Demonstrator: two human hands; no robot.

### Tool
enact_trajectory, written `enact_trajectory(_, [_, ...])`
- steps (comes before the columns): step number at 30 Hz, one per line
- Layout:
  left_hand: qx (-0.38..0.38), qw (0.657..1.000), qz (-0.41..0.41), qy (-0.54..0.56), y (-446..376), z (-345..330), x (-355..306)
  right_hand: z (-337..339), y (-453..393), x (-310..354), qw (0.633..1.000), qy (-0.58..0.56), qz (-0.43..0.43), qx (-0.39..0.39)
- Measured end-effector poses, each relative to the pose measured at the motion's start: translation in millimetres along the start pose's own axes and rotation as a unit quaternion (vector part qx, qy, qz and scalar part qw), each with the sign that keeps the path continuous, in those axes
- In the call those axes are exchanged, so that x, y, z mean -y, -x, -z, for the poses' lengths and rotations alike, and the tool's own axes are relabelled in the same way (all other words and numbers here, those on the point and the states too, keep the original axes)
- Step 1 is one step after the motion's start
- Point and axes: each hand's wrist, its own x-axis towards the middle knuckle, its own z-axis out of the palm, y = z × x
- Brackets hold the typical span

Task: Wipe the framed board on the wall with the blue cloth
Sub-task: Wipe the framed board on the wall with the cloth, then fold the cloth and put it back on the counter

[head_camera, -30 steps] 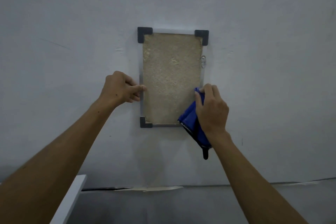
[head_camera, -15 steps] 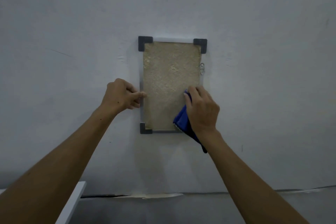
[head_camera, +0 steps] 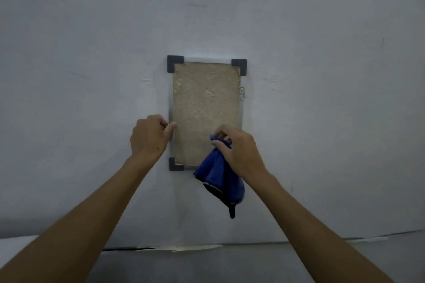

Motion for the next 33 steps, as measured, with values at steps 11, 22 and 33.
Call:
enact_trajectory(11, [0.282,0.938,-0.026,0.200,79.4,-17.5,-33.4,24.2,2.5,25.0,0.982,-0.138,-0.128,0.019])
enact_trajectory(22, [0.330,0.891,0.113,0.289,70.9,30.9,-6.1,22.3,9.7,36.1,0.939,-0.242,-0.235,0.061])
enact_trajectory(33, [0.237,0.838,0.304,0.387,75.9,39.3,16.9,-4.7,24.9,34.6,0.781,-0.468,-0.399,0.109])
